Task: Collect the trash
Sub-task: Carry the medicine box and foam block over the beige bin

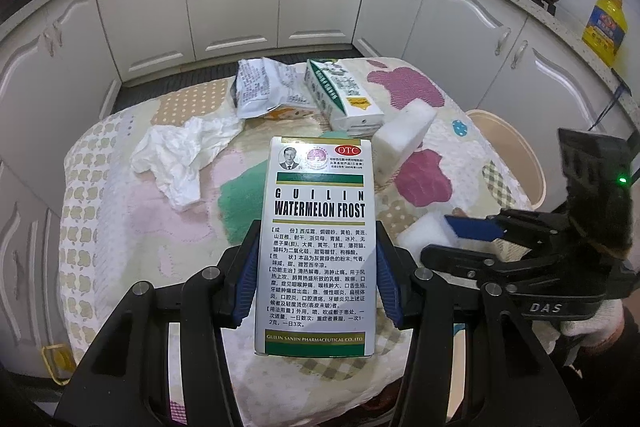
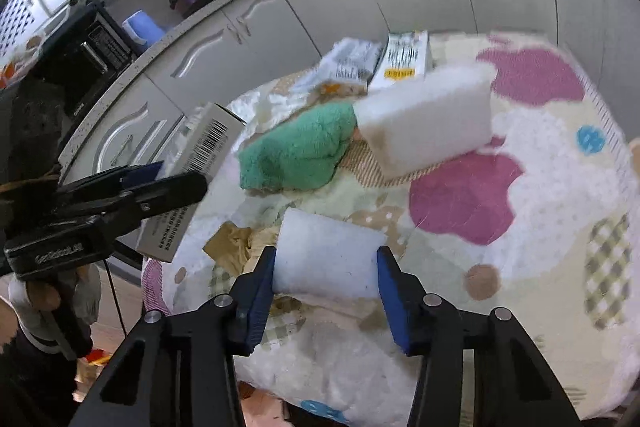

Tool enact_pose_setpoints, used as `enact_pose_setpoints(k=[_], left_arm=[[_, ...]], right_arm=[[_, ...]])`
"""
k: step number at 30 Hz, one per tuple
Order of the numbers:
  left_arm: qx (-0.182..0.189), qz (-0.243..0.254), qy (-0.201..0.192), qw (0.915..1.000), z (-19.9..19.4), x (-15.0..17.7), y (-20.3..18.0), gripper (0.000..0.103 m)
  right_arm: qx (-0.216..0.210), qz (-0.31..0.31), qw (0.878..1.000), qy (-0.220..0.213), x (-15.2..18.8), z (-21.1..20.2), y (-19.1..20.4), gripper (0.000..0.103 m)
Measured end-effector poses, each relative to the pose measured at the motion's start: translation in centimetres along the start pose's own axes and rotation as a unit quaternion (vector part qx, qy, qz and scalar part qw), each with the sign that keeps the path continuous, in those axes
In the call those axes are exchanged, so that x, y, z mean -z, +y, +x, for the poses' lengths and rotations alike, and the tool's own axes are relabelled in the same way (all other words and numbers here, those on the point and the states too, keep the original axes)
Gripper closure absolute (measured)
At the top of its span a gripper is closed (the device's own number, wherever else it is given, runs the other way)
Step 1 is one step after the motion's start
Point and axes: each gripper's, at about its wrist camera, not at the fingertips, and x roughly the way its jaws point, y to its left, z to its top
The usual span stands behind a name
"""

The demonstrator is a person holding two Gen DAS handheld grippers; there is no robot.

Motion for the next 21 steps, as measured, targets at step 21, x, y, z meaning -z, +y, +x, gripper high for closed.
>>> enact_pose_setpoints(k=[21], left_arm=[[0.071,0.069,-0.015,0.995,3.2,-6.0,-13.9,0.054]], right_arm=[[0.171,0.045,0.978,-0.109,0.6,-13.5,-10.1,0.056]])
